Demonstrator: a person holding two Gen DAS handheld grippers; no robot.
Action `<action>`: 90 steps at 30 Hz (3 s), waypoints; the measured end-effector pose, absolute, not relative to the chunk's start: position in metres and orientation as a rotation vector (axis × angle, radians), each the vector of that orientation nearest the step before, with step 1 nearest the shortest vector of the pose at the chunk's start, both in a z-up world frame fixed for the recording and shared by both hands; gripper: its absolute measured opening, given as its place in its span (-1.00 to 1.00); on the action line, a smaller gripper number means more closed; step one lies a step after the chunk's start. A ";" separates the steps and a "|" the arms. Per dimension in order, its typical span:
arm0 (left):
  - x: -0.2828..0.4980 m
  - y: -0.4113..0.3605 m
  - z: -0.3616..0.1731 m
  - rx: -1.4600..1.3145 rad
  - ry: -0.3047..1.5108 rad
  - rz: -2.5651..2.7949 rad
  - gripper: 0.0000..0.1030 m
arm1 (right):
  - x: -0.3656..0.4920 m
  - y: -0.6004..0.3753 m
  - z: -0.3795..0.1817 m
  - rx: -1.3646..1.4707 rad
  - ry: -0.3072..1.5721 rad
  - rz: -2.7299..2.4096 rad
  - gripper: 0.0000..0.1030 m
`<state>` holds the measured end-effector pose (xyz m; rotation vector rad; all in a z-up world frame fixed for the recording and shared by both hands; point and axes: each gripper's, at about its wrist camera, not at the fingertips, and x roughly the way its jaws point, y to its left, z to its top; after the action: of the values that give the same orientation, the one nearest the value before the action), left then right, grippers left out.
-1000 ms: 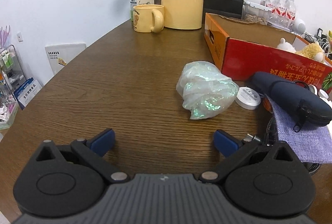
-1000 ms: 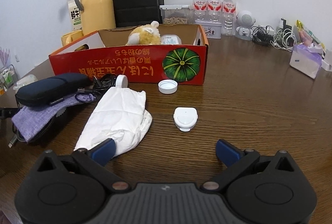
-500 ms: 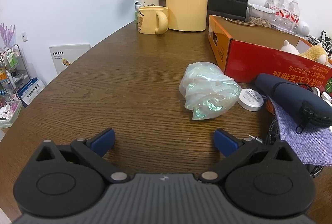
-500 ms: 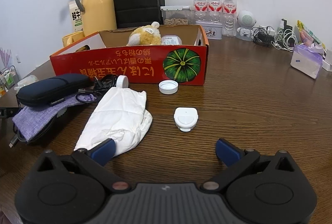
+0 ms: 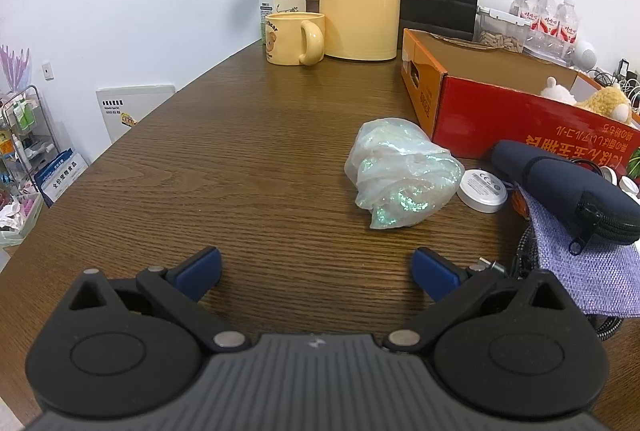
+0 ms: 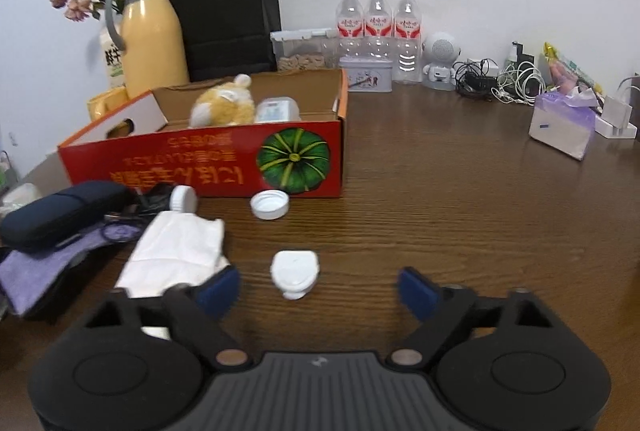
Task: Organize objects
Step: 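Grasp the small white container with the right gripper while the left grasps the iridescent plastic bag, then carry the container and plastic bag into the cardboard box and open both grippers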
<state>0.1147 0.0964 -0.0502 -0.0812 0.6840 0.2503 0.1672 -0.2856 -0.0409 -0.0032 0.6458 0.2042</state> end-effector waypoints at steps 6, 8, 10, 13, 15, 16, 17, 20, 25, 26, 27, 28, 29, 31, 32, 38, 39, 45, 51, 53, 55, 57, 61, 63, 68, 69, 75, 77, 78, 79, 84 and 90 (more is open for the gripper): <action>0.115 0.097 -0.050 -0.081 0.684 0.250 1.00 | 0.178 -0.278 -0.044 -0.029 0.653 0.251 -0.04; 0.115 0.097 -0.050 -0.081 0.684 0.250 1.00 | 0.179 -0.275 -0.046 -0.033 0.653 0.257 -0.30; 0.115 0.097 -0.050 -0.081 0.684 0.250 1.00 | 0.180 -0.274 -0.046 -0.036 0.647 0.253 -0.49; 0.115 0.097 -0.050 -0.081 0.684 0.250 1.00 | 0.178 -0.272 -0.047 -0.045 0.640 0.254 -0.49; 0.115 0.097 -0.050 -0.081 0.684 0.250 1.00 | 0.178 -0.272 -0.046 -0.046 0.638 0.252 -0.49; 0.115 0.097 -0.050 -0.081 0.684 0.250 1.00 | 0.177 -0.272 -0.046 -0.045 0.635 0.250 -0.49; 0.115 0.097 -0.050 -0.081 0.684 0.250 1.00 | 0.177 -0.273 -0.046 -0.043 0.632 0.247 -0.49; 0.115 0.097 -0.050 -0.082 0.683 0.251 1.00 | 0.175 -0.273 -0.045 -0.045 0.616 0.237 -0.49; 0.116 0.097 -0.048 -0.082 0.681 0.258 1.00 | 0.172 -0.272 -0.043 -0.055 0.591 0.237 -0.49; 0.115 0.096 -0.048 -0.084 0.677 0.257 1.00 | 0.171 -0.272 -0.043 -0.054 0.589 0.237 -0.49; 0.114 0.097 -0.047 -0.092 0.671 0.256 1.00 | 0.171 -0.272 -0.042 -0.052 0.587 0.237 -0.49; 0.113 0.096 -0.046 -0.100 0.662 0.251 1.00 | 0.171 -0.272 -0.042 -0.051 0.586 0.237 -0.49; 0.113 0.096 -0.044 -0.105 0.653 0.245 1.00 | 0.171 -0.273 -0.042 -0.050 0.584 0.237 -0.49; 0.112 0.093 -0.039 -0.106 0.631 0.229 1.00 | 0.171 -0.272 -0.042 -0.051 0.583 0.237 -0.49; 0.112 0.092 -0.036 -0.105 0.618 0.219 1.00 | 0.171 -0.272 -0.042 -0.051 0.581 0.237 -0.49; 0.123 0.082 -0.020 -0.092 0.574 0.179 1.00 | 0.170 -0.272 -0.042 -0.053 0.577 0.235 -0.49; 0.127 0.080 -0.020 -0.092 0.575 0.173 1.00 | 0.170 -0.272 -0.042 -0.053 0.576 0.234 -0.49; 0.150 0.075 -0.023 -0.102 0.580 0.167 1.00 | 0.170 -0.272 -0.042 -0.056 0.578 0.233 -0.49; 0.166 0.077 -0.030 -0.130 0.608 0.169 0.74 | 0.170 -0.272 -0.042 -0.056 0.582 0.234 -0.49; 0.167 0.078 -0.032 -0.135 0.606 0.160 0.53 | 0.171 -0.272 -0.043 -0.056 0.585 0.236 -0.49; 0.169 0.078 -0.035 -0.147 0.611 0.144 0.20 | 0.171 -0.271 -0.043 -0.058 0.586 0.236 -0.49; 0.168 0.079 -0.035 -0.155 0.607 0.143 -0.07 | 0.170 -0.270 -0.043 -0.062 0.584 0.237 -0.49; 0.163 0.080 -0.031 -0.166 0.578 0.131 -0.17 | 0.169 -0.269 -0.042 -0.073 0.577 0.238 -0.49; 0.160 0.079 -0.028 -0.160 0.563 0.128 -0.19 | 0.168 -0.268 -0.042 -0.076 0.571 0.239 -0.49; 0.154 0.073 -0.010 -0.151 0.513 0.107 -0.20 | 0.165 -0.264 -0.040 -0.082 0.548 0.250 -0.49; 0.152 0.071 -0.004 -0.144 0.497 0.098 -0.20 | 0.164 -0.261 -0.038 -0.085 0.545 0.259 -0.49; 0.160 0.054 0.029 -0.117 0.418 0.048 -0.20 | 0.170 -0.247 -0.009 -0.090 0.465 0.303 -0.49; 0.169 0.047 0.038 -0.120 0.400 0.028 -0.20 | 0.177 -0.241 0.003 -0.094 0.435 0.314 -0.49; 0.174 0.043 0.043 -0.122 0.390 0.017 -0.20 | 0.182 -0.237 0.008 -0.096 0.419 0.319 -0.49; 0.179 0.039 0.046 -0.121 0.381 0.009 -0.20 | 0.187 -0.234 0.013 -0.096 0.405 0.322 -0.49; 0.214 0.023 0.063 -0.130 0.352 -0.021 -0.20 | 0.223 -0.220 0.035 -0.084 0.347 0.323 -0.49; 0.259 0.008 0.063 -0.132 0.360 -0.042 -0.19 | 0.278 -0.212 0.047 -0.051 0.316 0.282 -0.49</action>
<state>0.2588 0.0079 0.0630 -0.1321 0.3604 -0.0418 0.2776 -0.2123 0.0475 -0.0509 0.3156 0.2816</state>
